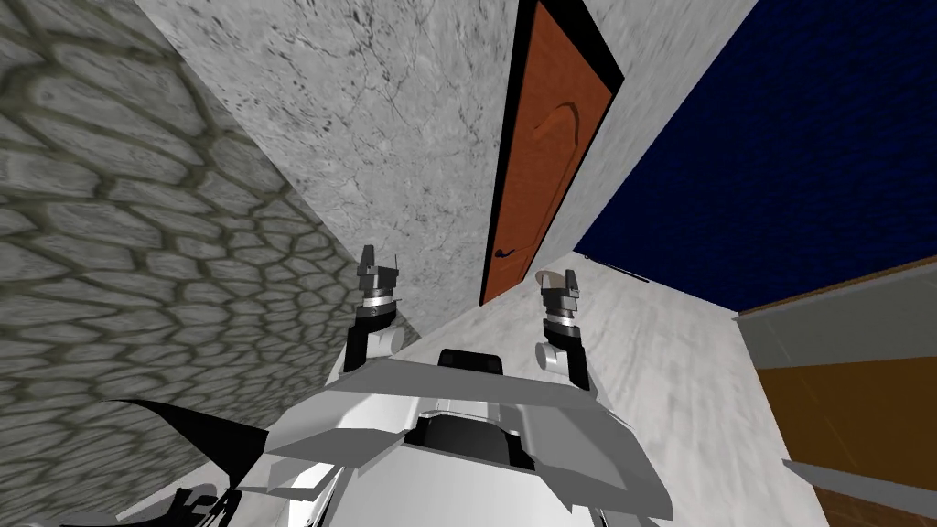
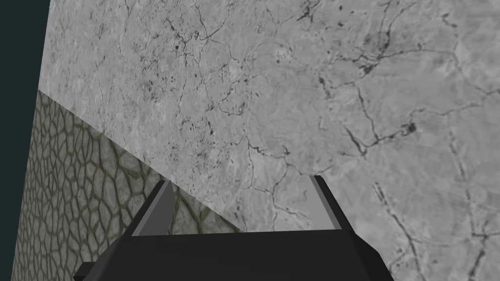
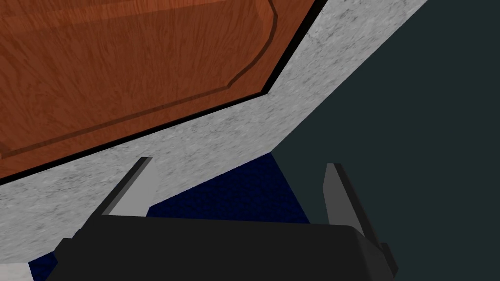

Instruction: Pull the door open

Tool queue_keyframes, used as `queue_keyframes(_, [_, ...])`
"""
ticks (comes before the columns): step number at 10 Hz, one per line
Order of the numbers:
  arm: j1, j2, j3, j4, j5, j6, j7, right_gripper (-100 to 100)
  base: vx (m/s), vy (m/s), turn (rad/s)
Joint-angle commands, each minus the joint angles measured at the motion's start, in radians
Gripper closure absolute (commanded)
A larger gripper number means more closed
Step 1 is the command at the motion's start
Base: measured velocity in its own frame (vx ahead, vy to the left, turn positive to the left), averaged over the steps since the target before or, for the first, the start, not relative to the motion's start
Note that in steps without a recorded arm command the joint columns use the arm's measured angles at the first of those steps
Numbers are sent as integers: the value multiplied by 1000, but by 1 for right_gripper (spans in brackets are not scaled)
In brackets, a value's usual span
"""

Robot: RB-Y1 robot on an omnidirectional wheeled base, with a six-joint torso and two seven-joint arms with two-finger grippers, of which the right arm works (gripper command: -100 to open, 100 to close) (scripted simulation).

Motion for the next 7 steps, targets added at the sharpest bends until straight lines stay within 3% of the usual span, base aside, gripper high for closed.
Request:
queue_keyframes(1, [-8, -3, -2, 36, 5, -2, 3, -100, 65, -97, 224])
queue_keyframes(7, [-37, -25, -22, 162, 18, 0, 5, -100, 54, -101, 195])
